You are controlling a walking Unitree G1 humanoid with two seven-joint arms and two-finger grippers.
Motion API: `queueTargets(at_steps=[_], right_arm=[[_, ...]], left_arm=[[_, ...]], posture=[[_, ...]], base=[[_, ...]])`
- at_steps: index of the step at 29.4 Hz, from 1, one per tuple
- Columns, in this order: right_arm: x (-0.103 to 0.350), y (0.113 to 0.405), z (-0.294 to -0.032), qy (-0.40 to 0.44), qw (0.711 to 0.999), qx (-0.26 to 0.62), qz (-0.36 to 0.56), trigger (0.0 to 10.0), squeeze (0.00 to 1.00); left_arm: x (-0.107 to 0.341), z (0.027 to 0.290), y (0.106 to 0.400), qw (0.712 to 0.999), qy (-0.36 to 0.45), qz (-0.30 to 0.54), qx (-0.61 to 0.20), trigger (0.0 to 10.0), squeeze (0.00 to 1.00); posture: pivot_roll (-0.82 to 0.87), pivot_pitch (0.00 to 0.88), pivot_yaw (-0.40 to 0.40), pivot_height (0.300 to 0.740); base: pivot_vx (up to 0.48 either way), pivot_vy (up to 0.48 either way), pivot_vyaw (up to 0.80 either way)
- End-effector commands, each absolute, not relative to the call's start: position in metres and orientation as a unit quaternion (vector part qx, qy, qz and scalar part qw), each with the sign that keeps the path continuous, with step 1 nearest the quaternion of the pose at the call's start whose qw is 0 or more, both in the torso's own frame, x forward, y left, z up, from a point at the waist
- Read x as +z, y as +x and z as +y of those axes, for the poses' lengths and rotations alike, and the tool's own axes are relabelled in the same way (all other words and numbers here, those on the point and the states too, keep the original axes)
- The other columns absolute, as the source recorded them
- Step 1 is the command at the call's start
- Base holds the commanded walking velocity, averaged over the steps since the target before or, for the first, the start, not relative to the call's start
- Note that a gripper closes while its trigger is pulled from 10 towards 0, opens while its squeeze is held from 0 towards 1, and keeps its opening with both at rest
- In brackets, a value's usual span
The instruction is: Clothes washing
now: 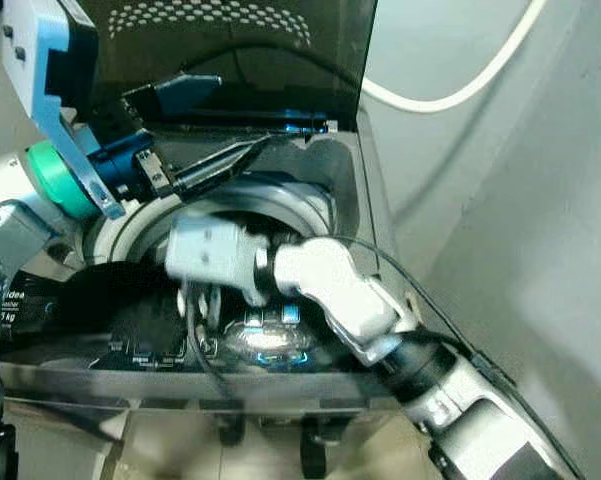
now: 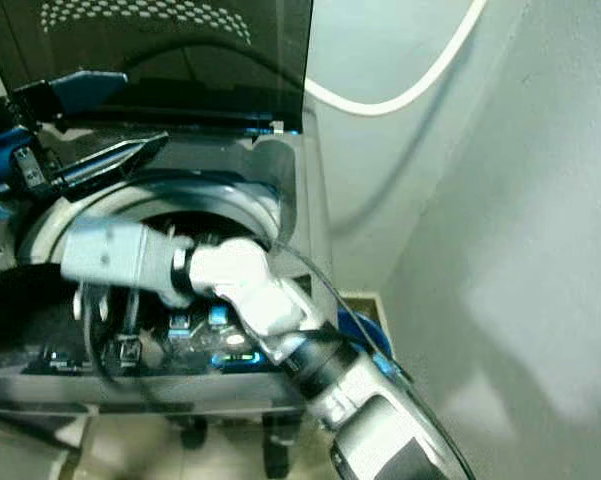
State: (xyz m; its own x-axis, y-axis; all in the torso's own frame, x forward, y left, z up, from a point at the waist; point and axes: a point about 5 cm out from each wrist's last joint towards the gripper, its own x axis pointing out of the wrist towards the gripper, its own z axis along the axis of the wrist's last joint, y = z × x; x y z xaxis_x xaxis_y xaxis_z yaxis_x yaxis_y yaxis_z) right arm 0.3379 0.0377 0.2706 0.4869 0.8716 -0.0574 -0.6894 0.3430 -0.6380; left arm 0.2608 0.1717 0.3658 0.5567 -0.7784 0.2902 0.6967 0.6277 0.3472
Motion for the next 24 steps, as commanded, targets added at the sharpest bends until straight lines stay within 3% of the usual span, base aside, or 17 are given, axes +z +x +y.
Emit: queueTargets(at_steps=[1,2,4,7,15,16,24], right_arm=[[0.277,0.356,0.019,-0.306,0.841,0.418,-0.155,10.0,0.00],[0.277,0.356,0.019,-0.306,0.841,0.418,-0.155,10.0,0.00],[0.291,0.373,-0.015,-0.309,0.868,0.353,-0.164,10.0,0.00],[0.303,0.379,-0.036,-0.308,0.880,0.316,-0.176,10.0,0.00],[0.318,0.372,-0.058,-0.310,0.879,0.298,-0.208,10.0,0.00],[0.317,0.368,-0.060,-0.305,0.876,0.311,-0.208,10.0,1.00],[0.310,0.347,-0.064,-0.259,0.856,0.405,-0.191,10.0,1.00]], left_arm=[[0.364,0.170,0.257,0.874,0.096,-0.210,-0.427,10.0,0.00],[0.364,0.170,0.257,0.874,0.096,-0.210,-0.427,10.0,0.00],[0.364,0.171,0.256,0.875,0.097,-0.210,-0.425,10.0,0.00],[0.363,0.171,0.255,0.876,0.096,-0.209,-0.425,10.0,0.00],[0.362,0.170,0.258,0.874,0.093,-0.206,-0.431,10.0,0.00],[0.362,0.170,0.258,0.874,0.093,-0.204,-0.432,10.0,0.00],[0.362,0.169,0.259,0.873,0.092,-0.201,-0.434,10.0,0.00]], posture=[[0.09,0.113,0.024,0.740],[0.09,0.113,0.024,0.740],[0.09,0.114,0.020,0.740],[0.09,0.114,0.024,0.740],[0.08,0.117,0.042,0.740],[0.08,0.119,0.046,0.740],[0.08,0.119,0.054,0.740]], base=[[0.000,0.000,0.00],[0.000,0.000,0.00],[0.000,0.000,0.00],[0.000,0.000,0.00],[0.000,0.000,0.00],[0.000,0.000,0.00],[0.000,0.000,0.00]])
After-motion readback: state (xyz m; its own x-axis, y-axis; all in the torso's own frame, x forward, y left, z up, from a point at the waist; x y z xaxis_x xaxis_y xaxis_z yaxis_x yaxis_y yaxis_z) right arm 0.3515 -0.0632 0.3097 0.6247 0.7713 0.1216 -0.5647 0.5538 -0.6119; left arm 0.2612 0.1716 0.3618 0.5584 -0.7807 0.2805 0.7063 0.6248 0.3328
